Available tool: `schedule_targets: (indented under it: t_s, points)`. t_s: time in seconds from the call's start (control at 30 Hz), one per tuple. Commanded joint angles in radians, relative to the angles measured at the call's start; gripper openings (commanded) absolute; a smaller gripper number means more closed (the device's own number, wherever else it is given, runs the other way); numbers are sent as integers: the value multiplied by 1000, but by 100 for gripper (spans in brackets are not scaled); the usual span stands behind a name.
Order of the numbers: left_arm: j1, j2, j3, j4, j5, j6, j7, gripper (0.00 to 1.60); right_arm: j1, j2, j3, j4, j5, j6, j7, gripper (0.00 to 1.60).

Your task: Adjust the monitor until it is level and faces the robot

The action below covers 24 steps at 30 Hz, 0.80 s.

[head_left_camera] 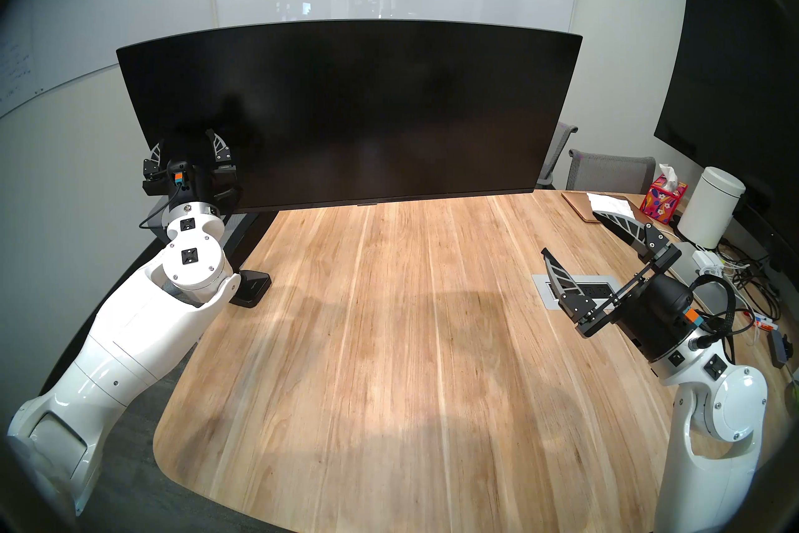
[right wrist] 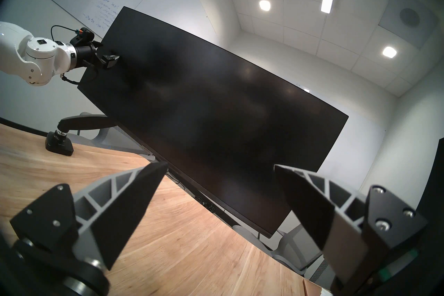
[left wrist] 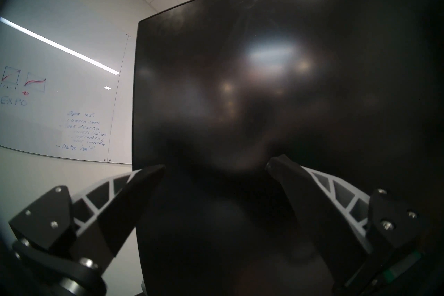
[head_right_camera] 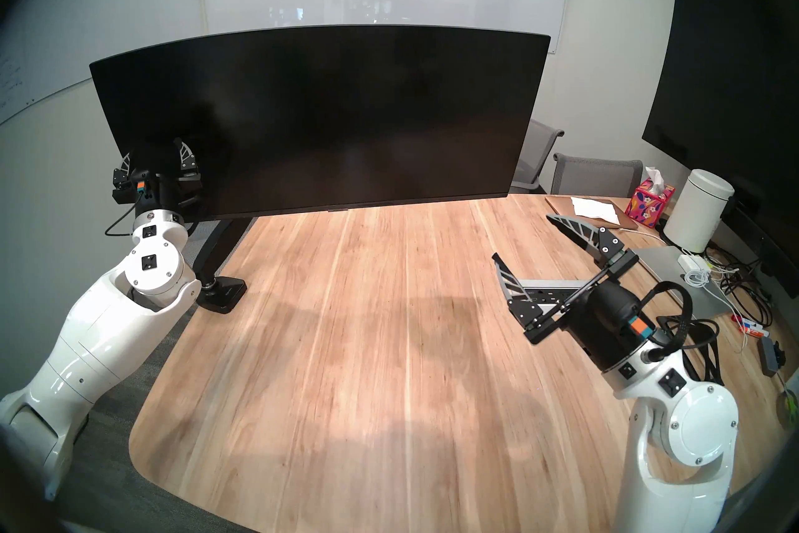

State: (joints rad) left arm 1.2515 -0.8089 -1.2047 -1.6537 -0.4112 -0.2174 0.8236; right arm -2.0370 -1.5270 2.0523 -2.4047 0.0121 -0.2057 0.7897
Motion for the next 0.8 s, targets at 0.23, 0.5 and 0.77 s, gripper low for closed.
schedule_targets:
  t_s: [0.23,0.5,0.77]
  points:
    - [-31,4,-11,22,0,5,-9,160,2,2,1,-17,6,-1,3,160]
    - [-43,-8,-7,35,-15,10,-20,160,2,2,1,-17,6,-1,3,160]
    - [-51,-16,-2,51,-12,5,-26,160,2,2,1,-17,6,-1,3,160]
